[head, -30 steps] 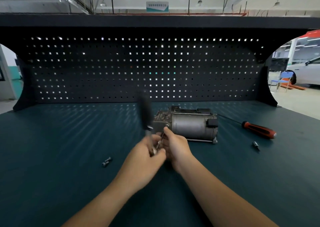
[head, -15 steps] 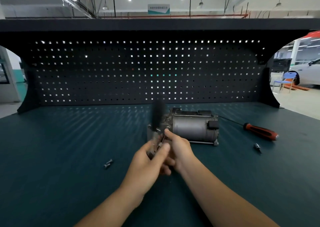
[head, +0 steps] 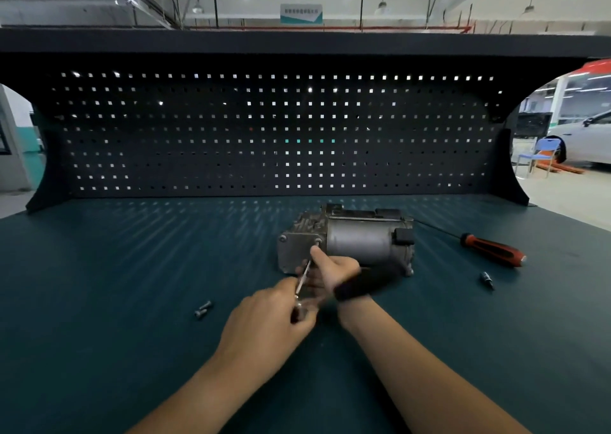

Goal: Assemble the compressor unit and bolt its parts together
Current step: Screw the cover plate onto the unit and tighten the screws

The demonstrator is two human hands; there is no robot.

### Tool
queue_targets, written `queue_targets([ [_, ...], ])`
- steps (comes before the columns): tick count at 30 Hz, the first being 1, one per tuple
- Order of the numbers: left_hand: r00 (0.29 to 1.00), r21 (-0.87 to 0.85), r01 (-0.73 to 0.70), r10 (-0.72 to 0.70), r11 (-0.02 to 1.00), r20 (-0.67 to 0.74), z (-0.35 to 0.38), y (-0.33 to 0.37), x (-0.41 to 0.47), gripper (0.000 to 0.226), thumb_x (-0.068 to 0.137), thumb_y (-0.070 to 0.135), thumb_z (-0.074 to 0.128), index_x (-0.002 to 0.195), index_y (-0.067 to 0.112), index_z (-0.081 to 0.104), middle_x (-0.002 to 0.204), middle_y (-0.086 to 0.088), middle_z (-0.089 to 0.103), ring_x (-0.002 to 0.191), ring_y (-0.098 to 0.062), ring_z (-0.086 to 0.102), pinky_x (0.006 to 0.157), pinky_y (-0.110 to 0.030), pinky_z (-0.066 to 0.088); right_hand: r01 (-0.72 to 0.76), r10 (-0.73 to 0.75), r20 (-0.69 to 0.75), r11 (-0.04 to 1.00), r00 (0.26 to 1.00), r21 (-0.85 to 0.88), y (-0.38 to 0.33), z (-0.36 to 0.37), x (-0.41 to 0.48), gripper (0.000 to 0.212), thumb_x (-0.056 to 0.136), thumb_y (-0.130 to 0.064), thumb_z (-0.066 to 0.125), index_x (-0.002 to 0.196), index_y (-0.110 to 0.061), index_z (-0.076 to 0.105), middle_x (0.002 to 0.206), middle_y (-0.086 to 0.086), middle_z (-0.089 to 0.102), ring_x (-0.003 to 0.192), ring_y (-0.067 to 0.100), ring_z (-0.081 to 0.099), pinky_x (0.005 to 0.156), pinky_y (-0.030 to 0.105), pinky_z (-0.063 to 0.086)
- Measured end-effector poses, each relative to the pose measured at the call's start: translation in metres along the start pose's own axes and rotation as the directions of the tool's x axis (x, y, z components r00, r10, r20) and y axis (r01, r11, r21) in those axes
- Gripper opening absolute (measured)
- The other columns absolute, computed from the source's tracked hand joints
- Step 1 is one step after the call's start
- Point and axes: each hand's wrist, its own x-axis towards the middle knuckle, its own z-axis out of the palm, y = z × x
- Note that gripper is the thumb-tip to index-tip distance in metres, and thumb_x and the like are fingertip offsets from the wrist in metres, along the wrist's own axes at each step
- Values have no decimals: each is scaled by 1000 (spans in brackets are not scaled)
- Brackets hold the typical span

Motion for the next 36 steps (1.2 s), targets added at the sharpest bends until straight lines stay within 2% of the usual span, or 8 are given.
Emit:
queue_targets([
  [3, 994, 273, -111, 112, 956, 10, 7, -3, -2, 32, 87, 44, 49, 114, 28, 43, 99, 5, 64, 93, -19, 61, 66, -28, 38, 55, -56, -6, 995, 998, -86, 0, 3, -3, 32, 89, -23, 59, 63, -6, 62, 77, 18, 67, 65, 20, 61, 71, 34, 52],
  [8, 997, -493, 71, -57, 867, 44, 8, -1, 0, 13, 83, 37, 62, 91, 27, 58, 64, 16, 63, 59, 4, 57, 54, -15, 43, -142, 138, 35, 962, 990, 234, -3, 8, -4, 22, 91, -12, 54, 70, -3, 54, 66, 13, 57, 58, 21, 54, 55, 25, 50],
  [14, 806, -824, 540, -176, -171, 565, -2, 20, -3, 38, 83, 43, 53, 96, 8, 60, 47, 2, 45, 33, -5, 35, 35, -16, 34, -176, 160, 92, 965, 983, 196, -5, 2, -3, 25, 91, -22, 55, 73, -5, 59, 63, 7, 66, 53, 18, 60, 62, 27, 50],
  [17, 762, -741, 562, -119, -367, 637, -6, 23, -1, 50, 84, 51, 47, 93, 3, 61, 44, 1, 42, 29, -5, 32, 33, -14, 32, -184, 159, 121, 954, 980, 237, -3, 3, -2, 24, 91, -22, 54, 76, -4, 59, 70, 10, 68, 65, 21, 63, 73, 31, 52],
  [20, 769, -794, 572, -203, -204, 606, -4, 20, -1, 36, 91, 42, 45, 89, 8, 59, 44, 1, 42, 30, -6, 31, 33, -16, 30, -163, 144, 110, 968, 983, 189, -2, 4, -2, 27, 92, -24, 53, 74, -5, 61, 69, 9, 69, 73, 23, 63, 83, 36, 50],
  [26, 995, -397, 51, -82, 916, -61, 2, 1, -2, 25, 87, 37, 51, 101, 39, 30, 56, 17, 55, 53, -1, 53, 48, -15, 38, 68, -80, -94, 989, 992, -130, 3, 5, 0, 38, 89, -30, 58, 59, -7, 59, 61, 8, 59, 62, 21, 54, 63, 31, 44],
  [31, 961, 109, -242, 253, 964, -112, 12, 0, -3, 51, 89, 46, 42, 133, 36, 18, 87, 12, 65, 75, -10, 63, 60, -22, 45, 111, -119, -104, 990, 987, -83, 0, 3, -4, 35, 84, -25, 66, 70, 7, 66, 69, 23, 63, 67, 28, 59, 72, 43, 52],
  [36, 999, -442, -38, 19, 896, -48, 18, -1, -3, 50, 86, 36, 58, 126, 39, 28, 67, 22, 54, 62, 7, 55, 55, -7, 39, -46, 51, -59, 996, 997, 82, -2, 2, 6, 31, 90, -13, 57, 60, -5, 57, 58, 10, 59, 60, 26, 56, 67, 39, 49],
])
